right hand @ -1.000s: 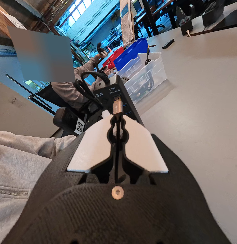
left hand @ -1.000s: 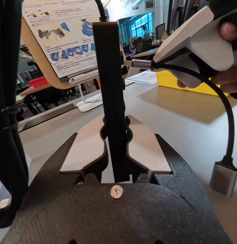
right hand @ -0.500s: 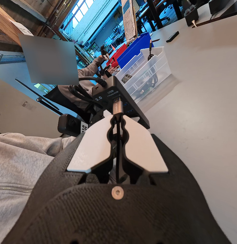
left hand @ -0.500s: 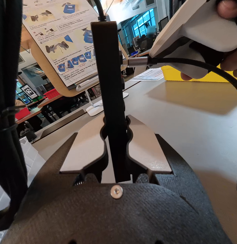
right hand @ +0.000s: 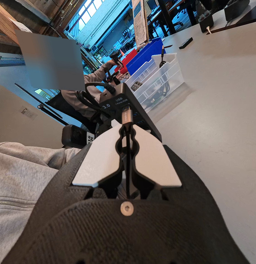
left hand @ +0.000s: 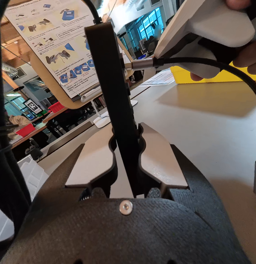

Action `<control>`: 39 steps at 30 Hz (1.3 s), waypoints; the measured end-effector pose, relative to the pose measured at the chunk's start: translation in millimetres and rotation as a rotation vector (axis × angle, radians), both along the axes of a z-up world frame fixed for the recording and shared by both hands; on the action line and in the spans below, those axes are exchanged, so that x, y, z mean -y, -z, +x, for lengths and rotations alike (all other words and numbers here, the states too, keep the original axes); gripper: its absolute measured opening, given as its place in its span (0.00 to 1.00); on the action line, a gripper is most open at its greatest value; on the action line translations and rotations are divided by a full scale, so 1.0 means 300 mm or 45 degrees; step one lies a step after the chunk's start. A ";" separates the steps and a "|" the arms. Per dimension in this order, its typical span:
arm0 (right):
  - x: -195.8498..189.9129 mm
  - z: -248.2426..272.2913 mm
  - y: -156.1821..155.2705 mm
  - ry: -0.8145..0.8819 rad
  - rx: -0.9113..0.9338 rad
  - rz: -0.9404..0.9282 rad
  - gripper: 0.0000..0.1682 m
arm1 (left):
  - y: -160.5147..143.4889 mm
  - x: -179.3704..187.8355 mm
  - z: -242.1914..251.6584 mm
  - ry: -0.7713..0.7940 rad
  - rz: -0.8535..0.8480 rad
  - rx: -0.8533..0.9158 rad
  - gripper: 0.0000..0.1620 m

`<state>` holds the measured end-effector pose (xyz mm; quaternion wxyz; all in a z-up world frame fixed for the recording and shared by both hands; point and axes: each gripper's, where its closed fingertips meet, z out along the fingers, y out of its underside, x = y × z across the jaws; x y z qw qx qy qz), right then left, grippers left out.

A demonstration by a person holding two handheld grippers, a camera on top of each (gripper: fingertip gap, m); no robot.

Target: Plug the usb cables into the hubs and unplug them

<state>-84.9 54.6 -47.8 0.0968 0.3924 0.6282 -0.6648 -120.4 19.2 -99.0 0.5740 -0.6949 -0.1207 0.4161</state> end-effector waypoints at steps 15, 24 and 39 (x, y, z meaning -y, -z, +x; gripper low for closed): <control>0.018 -0.002 0.039 0.001 -0.048 0.112 0.05 | 0.042 -0.020 0.020 0.038 -0.054 0.034 0.22; 0.041 0.014 0.047 -0.003 -0.120 0.215 0.05 | 0.021 -0.005 0.019 0.033 0.052 0.085 0.18; 0.047 0.022 0.031 0.039 -0.223 0.279 0.05 | -0.006 0.007 0.022 -0.031 -0.009 -0.035 0.19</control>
